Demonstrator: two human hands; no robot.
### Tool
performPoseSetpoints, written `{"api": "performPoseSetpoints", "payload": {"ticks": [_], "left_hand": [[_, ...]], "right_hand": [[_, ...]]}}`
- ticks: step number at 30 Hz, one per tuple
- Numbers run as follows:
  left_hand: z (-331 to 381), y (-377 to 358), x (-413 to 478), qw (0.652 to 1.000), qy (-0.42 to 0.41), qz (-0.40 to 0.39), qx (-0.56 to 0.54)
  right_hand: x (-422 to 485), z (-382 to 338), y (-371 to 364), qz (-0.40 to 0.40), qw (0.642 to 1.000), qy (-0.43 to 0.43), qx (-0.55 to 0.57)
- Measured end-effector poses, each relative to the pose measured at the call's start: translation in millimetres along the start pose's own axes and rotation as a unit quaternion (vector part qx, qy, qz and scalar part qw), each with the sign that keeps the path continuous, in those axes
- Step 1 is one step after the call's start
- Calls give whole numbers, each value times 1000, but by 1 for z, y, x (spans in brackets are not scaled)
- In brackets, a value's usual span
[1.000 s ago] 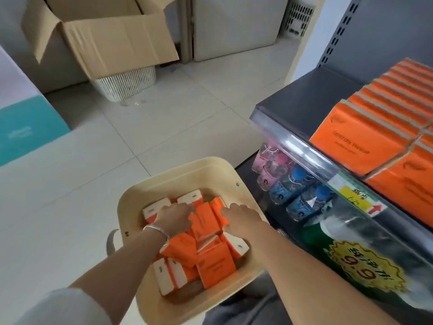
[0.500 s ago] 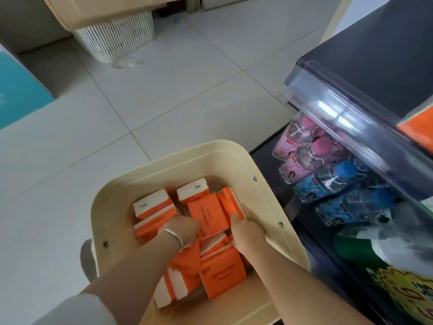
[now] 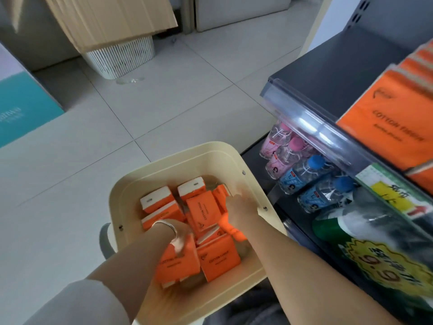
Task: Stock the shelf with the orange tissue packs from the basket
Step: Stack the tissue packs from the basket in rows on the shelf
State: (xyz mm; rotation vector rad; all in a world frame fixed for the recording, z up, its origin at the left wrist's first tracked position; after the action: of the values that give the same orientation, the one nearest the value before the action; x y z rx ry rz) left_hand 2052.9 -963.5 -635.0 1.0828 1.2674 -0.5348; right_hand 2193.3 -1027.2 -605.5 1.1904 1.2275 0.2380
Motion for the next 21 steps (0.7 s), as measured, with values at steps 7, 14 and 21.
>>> {"api": "performPoseSetpoints", "payload": {"ticks": [7, 14, 21], "left_hand": [[-28, 46, -74, 972, 11, 231, -43], [-22, 98, -162, 927, 11, 363, -91], [3, 133, -235, 880, -36, 450, -147]], "right_hand": [[-38, -11, 47, 69, 996, 24, 50], [-108, 8, 105, 195, 968, -16, 160], [-182, 32, 167, 323, 910, -24, 260]]}}
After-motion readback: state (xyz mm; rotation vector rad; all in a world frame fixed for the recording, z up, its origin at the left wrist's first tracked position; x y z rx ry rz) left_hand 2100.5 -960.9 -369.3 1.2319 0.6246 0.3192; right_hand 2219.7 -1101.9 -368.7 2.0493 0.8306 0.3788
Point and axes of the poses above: each hand's wrist, its own x-axis towards the middle knuckle, its own y-axis out of the back of the hand, z = x × y, the point moved 8 cm from there along x, towards the middle knuckle, and after that the axes turned 4 degrees about y, right-handed, at the moved point
